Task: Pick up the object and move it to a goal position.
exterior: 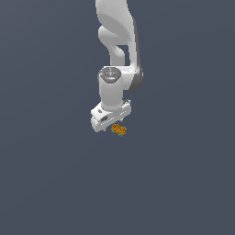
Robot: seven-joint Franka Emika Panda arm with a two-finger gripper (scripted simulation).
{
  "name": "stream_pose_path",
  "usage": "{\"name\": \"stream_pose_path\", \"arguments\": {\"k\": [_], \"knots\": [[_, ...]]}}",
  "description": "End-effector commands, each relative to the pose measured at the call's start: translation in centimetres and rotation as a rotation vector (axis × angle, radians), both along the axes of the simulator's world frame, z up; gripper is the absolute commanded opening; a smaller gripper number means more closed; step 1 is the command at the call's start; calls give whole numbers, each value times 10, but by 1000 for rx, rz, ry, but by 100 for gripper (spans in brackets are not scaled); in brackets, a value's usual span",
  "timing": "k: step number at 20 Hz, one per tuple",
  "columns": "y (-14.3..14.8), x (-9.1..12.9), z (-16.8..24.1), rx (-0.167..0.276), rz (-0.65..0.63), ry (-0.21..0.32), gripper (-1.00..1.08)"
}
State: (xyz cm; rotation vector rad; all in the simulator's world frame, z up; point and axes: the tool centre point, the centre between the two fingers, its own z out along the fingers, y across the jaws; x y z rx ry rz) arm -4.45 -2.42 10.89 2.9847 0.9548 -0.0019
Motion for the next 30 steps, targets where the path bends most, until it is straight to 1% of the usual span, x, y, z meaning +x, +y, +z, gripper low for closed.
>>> {"name": "stream_pose_path", "arguments": {"k": [1, 9, 16, 22, 30], "knots": [[0, -6, -7, 0, 73, 1, 100], [2, -27, -28, 2, 292, 3, 100], [4, -39, -39, 5, 419, 3, 100], [5, -44, -43, 7, 472, 3, 100], [5, -45, -48, 7, 475, 3, 100]]}}
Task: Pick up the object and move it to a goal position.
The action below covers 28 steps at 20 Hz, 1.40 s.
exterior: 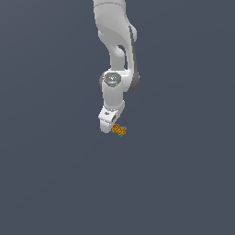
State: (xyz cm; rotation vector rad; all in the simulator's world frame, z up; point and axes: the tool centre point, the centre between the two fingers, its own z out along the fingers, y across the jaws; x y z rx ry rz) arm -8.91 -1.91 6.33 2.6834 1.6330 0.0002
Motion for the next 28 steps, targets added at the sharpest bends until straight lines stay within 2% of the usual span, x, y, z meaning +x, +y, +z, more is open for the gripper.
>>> {"name": "stream_pose_path", "arguments": {"k": [1, 9, 15, 16, 28], "knots": [[0, 0, -5, 0, 1, 1, 100], [0, -1, -39, 0, 4, 1, 100], [0, -1, -48, 0, 5, 0, 100], [0, -1, -48, 0, 5, 0, -100], [0, -1, -46, -1, 5, -1, -100]]}}
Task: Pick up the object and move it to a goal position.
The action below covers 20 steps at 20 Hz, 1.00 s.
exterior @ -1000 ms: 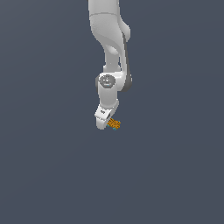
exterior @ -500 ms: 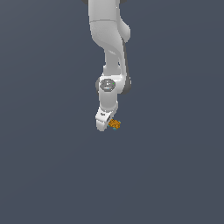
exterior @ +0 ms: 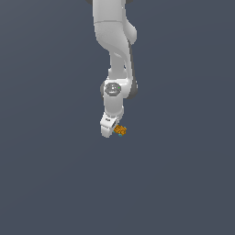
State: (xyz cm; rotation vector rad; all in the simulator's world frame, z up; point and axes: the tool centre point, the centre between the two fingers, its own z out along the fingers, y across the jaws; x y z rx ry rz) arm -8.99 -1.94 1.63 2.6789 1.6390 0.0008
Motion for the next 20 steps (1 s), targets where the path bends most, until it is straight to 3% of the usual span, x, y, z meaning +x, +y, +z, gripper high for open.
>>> {"name": "stream_pose_path", "arguments": {"k": [1, 10, 20], "knots": [[0, 0, 2, 0, 0, -1, -100], [-6, -4, 33, -1, 0, 0, -100], [-21, -12, 112, 0, 2, 0, -100]]}}
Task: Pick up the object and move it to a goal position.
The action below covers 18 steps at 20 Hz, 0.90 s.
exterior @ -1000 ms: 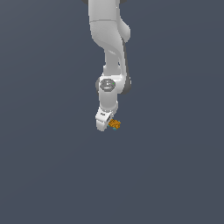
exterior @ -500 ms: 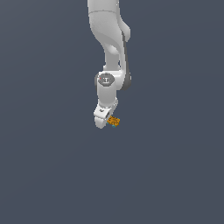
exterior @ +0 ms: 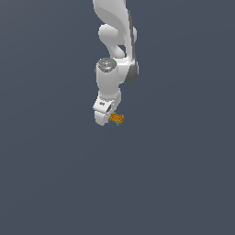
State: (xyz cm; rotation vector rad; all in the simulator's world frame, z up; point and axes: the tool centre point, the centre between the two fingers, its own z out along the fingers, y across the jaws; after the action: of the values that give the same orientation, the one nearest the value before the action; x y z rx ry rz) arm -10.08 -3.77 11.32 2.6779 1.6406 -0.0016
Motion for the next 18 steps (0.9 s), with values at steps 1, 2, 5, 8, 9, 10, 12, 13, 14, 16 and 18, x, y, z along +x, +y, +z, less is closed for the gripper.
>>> {"name": "stream_pose_path", "arguments": {"k": [1, 2, 5, 8, 9, 10, 12, 13, 14, 16, 18], "knots": [[-4, -3, 25, 0, 1, -1, -100], [-6, -4, 35, 1, 1, -1, -100], [-11, -7, 67, 2, 1, -1, -100], [-17, -10, 98, 4, 2, -1, -100], [-19, -11, 108, 4, 2, -1, -100], [-21, -12, 118, 4, 2, -1, -100], [-24, -14, 138, 5, 2, -1, -100], [-26, -15, 148, 5, 2, -1, -100], [-28, -16, 158, 5, 2, -1, -100], [-31, -17, 178, 5, 2, -1, -100], [-35, -19, 198, 5, 2, -1, -100]]}}
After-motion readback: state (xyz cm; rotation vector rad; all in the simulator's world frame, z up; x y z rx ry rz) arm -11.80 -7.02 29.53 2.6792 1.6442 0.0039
